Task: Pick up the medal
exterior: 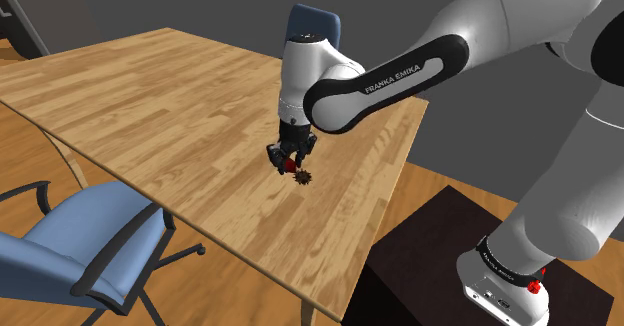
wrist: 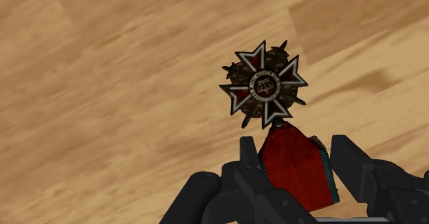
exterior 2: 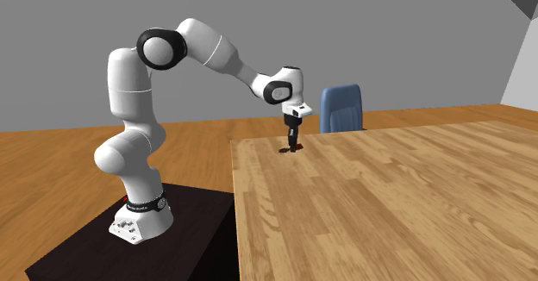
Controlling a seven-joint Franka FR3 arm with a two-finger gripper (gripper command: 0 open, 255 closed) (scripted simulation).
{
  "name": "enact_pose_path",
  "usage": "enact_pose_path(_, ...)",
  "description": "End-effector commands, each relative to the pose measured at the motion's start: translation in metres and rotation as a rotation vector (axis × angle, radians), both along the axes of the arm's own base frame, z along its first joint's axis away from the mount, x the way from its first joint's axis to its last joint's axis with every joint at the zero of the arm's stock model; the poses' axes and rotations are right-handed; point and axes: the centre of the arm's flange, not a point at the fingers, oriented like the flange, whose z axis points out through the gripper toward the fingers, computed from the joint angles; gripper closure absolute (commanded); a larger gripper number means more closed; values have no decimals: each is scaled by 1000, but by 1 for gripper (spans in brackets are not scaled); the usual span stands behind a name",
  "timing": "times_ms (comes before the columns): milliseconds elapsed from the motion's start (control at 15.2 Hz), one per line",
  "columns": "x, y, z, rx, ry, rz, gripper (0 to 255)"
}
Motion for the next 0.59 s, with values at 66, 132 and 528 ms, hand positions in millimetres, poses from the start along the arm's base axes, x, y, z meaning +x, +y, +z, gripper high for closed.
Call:
enact_pose_path(66, -1, 0, 15, 0, 0, 0, 255)
enact_pose_path(132, -1, 0, 21, 0, 0, 0, 255)
enact_pose_path(528, -1, 0, 48, 0, 0, 0, 255)
